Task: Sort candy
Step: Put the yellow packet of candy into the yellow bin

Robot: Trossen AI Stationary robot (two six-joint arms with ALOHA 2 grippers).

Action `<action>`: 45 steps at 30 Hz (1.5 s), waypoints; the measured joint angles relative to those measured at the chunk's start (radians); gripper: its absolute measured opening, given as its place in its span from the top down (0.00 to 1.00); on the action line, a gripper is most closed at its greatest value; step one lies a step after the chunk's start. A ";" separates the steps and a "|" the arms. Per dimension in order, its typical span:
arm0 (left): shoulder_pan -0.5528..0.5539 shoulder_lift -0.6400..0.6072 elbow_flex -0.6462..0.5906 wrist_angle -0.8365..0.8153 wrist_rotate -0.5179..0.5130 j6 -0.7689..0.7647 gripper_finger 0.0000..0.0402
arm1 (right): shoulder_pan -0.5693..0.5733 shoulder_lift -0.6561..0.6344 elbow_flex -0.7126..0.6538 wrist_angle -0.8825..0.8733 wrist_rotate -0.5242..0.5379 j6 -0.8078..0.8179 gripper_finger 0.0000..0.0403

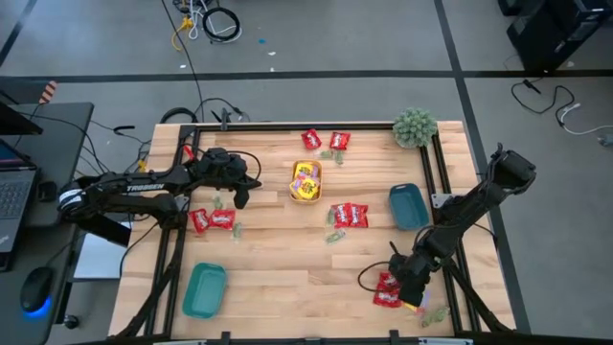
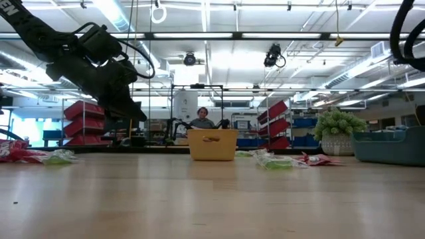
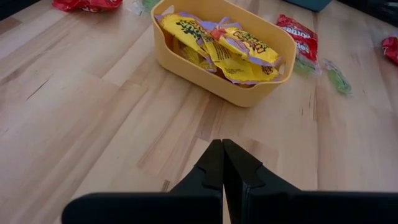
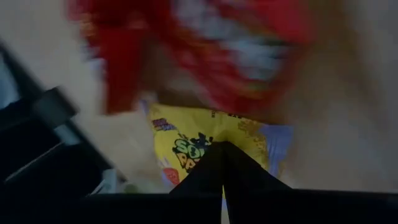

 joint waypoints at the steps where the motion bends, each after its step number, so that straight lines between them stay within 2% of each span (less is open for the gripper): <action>1: 0.000 0.000 0.000 0.000 0.000 0.000 1.00 | -0.003 -0.013 0.000 -0.045 0.012 0.015 1.00; 4: 0.000 0.000 0.000 0.000 -0.001 0.000 1.00 | -0.016 -0.047 0.029 -0.215 0.065 0.026 1.00; 7: 0.000 0.000 0.000 0.001 -0.007 0.000 1.00 | -0.029 -0.083 0.062 -0.383 0.163 0.013 1.00; 11: 0.000 0.000 0.000 0.001 -0.008 0.000 1.00 | -0.048 -0.131 0.121 -0.502 0.223 0.011 0.97; 16: 0.000 0.000 0.000 0.000 -0.008 0.000 1.00 | -0.052 -0.141 0.131 -0.512 0.235 -0.010 0.80; 22: 0.000 0.000 0.000 -0.001 -0.008 0.002 1.00 | -0.052 -0.057 0.129 -0.528 0.275 -0.062 0.53; 26: 0.000 0.000 0.000 -0.002 -0.008 0.005 1.00 | -0.053 0.016 0.121 -0.513 0.279 -0.112 0.44; 28: 0.000 0.000 0.000 -0.003 -0.008 0.005 1.00 | -0.055 0.040 0.125 -0.504 0.274 -0.141 0.45; 30: 0.000 0.000 0.000 -0.003 -0.008 0.006 1.00 | -0.061 0.052 0.126 -0.492 0.270 -0.165 0.51; 34: 0.000 0.000 0.000 -0.002 -0.008 0.006 1.00 | -0.089 0.045 0.145 -0.489 0.272 -0.201 0.76; 36: 0.000 0.000 0.000 -0.002 -0.008 0.004 1.00 | -0.108 0.029 0.167 -0.500 0.309 -0.223 0.90; 37: 0.000 0.000 0.000 -0.002 -0.008 0.004 1.00 | -0.119 0.018 0.181 -0.503 0.319 -0.242 0.95; 39: 0.000 0.000 0.000 0.000 -0.008 0.004 1.00 | -0.145 -0.001 0.212 -0.515 0.336 -0.277 0.96; 42: 0.000 0.000 0.000 0.003 -0.008 0.004 1.00 | -0.211 -0.024 0.274 -0.535 0.361 -0.342 0.92; 45: 0.000 0.000 0.000 0.022 -0.008 0.004 1.00 | -0.301 -0.027 0.360 -0.549 0.410 -0.469 0.94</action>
